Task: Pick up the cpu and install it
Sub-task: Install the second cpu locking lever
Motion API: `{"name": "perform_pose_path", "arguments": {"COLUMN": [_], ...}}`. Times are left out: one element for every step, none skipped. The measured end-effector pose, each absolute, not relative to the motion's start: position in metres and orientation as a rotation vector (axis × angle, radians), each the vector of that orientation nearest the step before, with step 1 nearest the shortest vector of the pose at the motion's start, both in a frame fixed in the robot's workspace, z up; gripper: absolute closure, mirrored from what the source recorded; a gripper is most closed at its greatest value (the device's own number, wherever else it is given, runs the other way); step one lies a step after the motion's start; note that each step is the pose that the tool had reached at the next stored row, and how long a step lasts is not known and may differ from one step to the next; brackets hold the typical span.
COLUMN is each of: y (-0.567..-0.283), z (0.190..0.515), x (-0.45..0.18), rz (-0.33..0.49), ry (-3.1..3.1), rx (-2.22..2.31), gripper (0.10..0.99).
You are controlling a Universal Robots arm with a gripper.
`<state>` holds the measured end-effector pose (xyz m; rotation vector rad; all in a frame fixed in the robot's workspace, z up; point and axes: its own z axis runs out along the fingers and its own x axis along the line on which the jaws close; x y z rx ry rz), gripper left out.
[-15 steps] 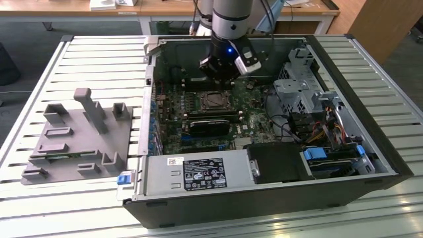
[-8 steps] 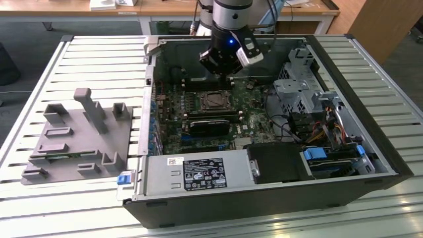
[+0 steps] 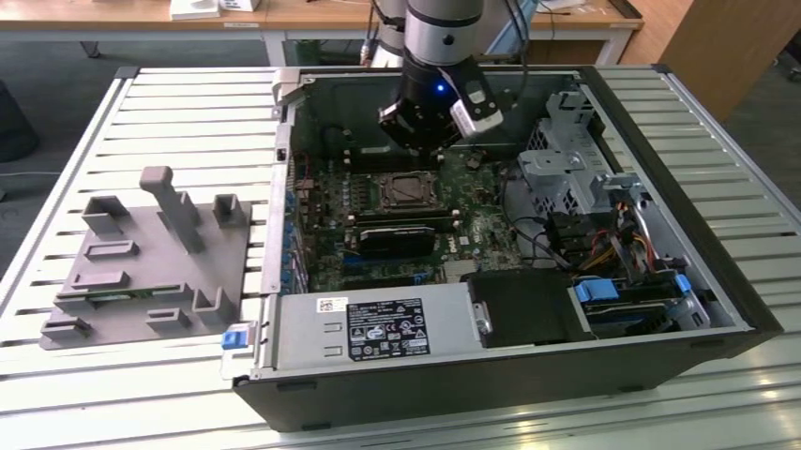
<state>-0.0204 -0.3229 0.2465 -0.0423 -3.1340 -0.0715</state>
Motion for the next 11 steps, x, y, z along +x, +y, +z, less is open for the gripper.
{"name": "perform_pose_path", "arguments": {"y": [-0.326, -0.329, -0.332, -0.335, -0.339, -0.342, -0.344, -0.345, -0.346, -0.346, -0.346], "z": [0.246, 0.246, 0.246, 0.246, 0.245, 0.245, 0.244, 0.243, 0.242, 0.241, 0.241], "x": [-0.020, -0.020, -0.020, -0.020, -0.020, -0.020, -0.020, -0.020, -0.020, -0.021, -0.021], "rz": [-0.072, -0.072, -0.071, -0.071, -0.072, -0.071, -0.071, -0.071, -0.072, -0.073, -0.077], "ry": [-3.134, -3.134, -3.134, -3.134, -3.134, -3.134, -3.133, -3.132, -3.130, -3.128, -3.127], "rx": [-0.042, -0.042, -0.042, -0.042, -0.042, -0.042, -0.042, -0.042, -0.042, -0.042, -0.043], "gripper": [0.980, 0.980, 0.980, 0.980, 0.980, 0.980, 0.980, 0.980, 0.980, 0.980, 0.980]}}
